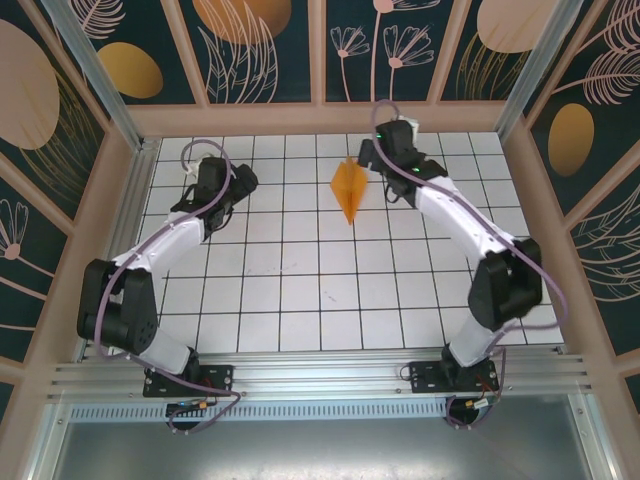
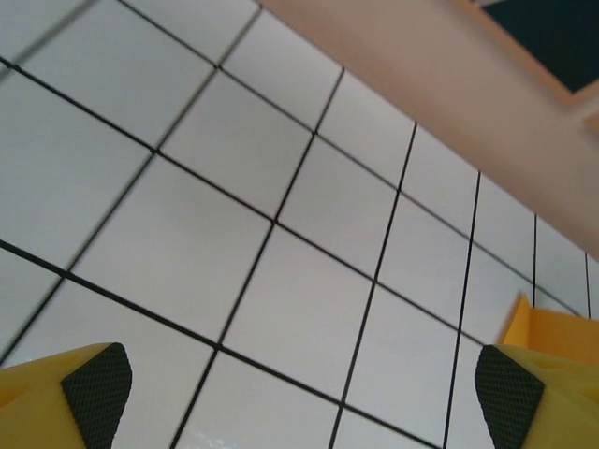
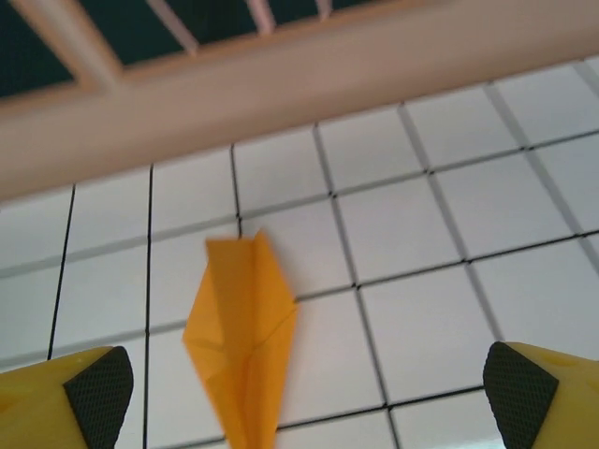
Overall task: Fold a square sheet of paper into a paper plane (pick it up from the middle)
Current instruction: Reset both arms
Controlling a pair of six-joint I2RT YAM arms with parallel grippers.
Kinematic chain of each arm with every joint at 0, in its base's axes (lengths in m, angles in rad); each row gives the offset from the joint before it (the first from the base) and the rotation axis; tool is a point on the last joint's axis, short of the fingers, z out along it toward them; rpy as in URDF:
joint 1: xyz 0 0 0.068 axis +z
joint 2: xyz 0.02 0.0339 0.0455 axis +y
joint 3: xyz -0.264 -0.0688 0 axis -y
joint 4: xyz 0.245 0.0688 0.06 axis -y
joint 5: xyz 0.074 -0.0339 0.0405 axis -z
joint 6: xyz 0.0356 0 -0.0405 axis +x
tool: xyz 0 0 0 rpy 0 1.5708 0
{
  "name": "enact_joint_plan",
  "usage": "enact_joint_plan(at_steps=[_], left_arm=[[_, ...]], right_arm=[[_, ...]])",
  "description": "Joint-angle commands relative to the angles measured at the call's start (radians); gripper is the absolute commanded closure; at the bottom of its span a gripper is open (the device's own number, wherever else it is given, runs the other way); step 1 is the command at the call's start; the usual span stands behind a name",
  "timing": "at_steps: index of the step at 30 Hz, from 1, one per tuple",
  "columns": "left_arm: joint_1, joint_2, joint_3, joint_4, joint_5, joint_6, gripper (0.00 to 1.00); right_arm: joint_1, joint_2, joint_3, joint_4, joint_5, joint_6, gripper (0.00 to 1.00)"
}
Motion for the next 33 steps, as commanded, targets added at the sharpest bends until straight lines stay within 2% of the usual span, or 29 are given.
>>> enact_joint_plan(at_steps=[1, 7, 11, 14, 18, 23, 26, 28, 33], left_arm=[[0.030, -0.095, -0.030, -0.010, -0.163, 0.096, 0.01], [0.045, -0.239, -0.181, 0.075, -0.389, 0.231, 0.01], [0.056, -0.343, -0.347, 0.191, -0.526, 0.247, 0.02], [0.057, -0.397, -0.502, 0.379, -0.569, 0.340, 0.02], [0.058, -0.401, -0.661, 0.630, -0.613, 0.455, 0.02], [0.061, -0.295, -0.709, 0.857, -0.559, 0.595, 0.02], [0.072, -0.233, -0.733, 1.010, -0.436, 0.657, 0.02], [0.090, -0.191, -0.726, 1.040, -0.351, 0.681, 0.01], [0.135, -0.118, -0.750, 1.151, -0.235, 0.712, 0.01]], right_arm=[[-0.081, -0.115, -0.200, 0.172, 0.093, 0.015, 0.01], [-0.236, -0.363, -0.597, 0.468, 0.158, 0.014, 0.01], [-0.368, -0.446, -0.751, 0.521, 0.142, 0.000, 0.01], [-0.428, -0.503, -0.885, 0.639, 0.131, -0.049, 0.01], [-0.430, -0.549, -1.040, 0.871, 0.095, -0.177, 0.01], [-0.383, -0.425, -1.076, 1.020, 0.096, -0.289, 0.01], [-0.374, -0.369, -1.098, 1.119, 0.054, -0.296, 0.01], [-0.375, -0.343, -1.112, 1.175, 0.017, -0.300, 0.01], [-0.406, -0.289, -1.132, 1.287, -0.087, -0.294, 0.01]])
